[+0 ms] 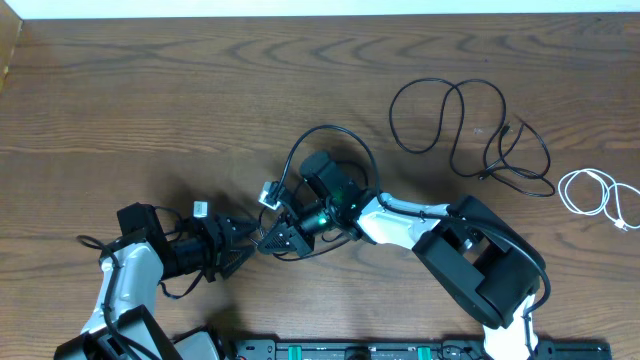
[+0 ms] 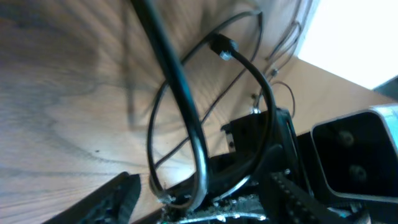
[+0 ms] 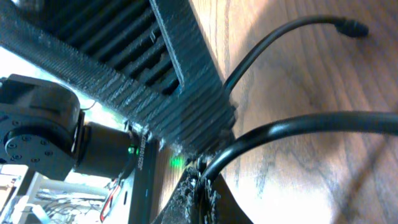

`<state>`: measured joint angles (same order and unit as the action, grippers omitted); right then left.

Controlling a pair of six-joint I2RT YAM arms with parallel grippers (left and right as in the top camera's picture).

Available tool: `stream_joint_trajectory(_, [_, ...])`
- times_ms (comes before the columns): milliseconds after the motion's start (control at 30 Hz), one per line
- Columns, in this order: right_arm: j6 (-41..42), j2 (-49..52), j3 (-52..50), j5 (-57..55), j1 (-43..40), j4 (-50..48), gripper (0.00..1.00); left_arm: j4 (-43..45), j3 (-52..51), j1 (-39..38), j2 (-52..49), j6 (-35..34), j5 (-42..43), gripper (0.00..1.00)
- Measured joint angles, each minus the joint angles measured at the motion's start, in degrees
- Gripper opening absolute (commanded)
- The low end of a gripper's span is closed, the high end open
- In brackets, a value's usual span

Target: Untangle cables

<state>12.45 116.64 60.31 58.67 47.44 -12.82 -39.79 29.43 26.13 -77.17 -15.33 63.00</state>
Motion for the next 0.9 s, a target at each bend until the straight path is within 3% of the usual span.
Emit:
stream_joint_trajectory(233, [1.7, 0.0, 0.0, -6.5, -1.4, 6.5, 0.01, 0.0, 0.0, 0.0, 0.0, 0.2, -2.6, 0.69])
stream_joint_trajectory(500, [10.4, -0.5, 0.3, -24.6, -5.7, 14.9, 0.01, 0.1, 0.0, 0.0, 0.0, 0.2, -3.6, 0.7])
stream_joint_trajectory(900, [18.1, -2.8, 2.2, -49.4, -13.1, 17.6, 0.01, -0.3, 0.0, 0.0, 0.0, 0.2, -9.1, 0.7])
